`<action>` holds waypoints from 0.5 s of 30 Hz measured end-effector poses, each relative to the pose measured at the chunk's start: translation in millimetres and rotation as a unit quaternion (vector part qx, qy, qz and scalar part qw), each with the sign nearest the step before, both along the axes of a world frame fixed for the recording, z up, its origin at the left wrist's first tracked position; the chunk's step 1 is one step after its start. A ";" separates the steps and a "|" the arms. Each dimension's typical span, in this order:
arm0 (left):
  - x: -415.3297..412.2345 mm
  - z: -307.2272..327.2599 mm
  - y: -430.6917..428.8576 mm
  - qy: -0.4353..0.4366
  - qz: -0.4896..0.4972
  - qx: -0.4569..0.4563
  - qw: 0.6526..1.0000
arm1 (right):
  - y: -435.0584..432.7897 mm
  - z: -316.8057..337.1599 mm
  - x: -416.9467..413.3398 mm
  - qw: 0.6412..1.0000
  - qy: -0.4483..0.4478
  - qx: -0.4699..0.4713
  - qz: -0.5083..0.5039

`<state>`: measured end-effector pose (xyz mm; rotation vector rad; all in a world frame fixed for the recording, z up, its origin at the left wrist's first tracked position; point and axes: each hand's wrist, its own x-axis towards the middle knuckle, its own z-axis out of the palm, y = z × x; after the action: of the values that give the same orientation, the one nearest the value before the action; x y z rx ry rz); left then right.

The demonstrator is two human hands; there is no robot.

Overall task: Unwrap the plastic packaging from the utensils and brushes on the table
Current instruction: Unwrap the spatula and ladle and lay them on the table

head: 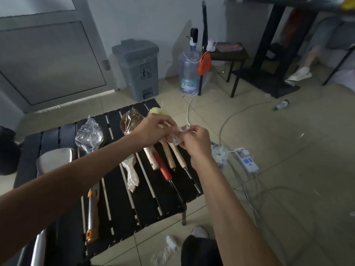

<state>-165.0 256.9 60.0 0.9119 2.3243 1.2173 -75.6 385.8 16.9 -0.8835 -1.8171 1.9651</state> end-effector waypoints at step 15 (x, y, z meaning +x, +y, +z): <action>12.1 -56.4 117.3 -0.047 -0.018 -0.112 0.992 | 130.6 -88.9 7.1 0.984 -0.162 -0.032 -0.072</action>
<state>-152.9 374.2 3.6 0.7987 2.3014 0.9406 -68.5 516.3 -72.0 -1.3831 -1.8025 1.8848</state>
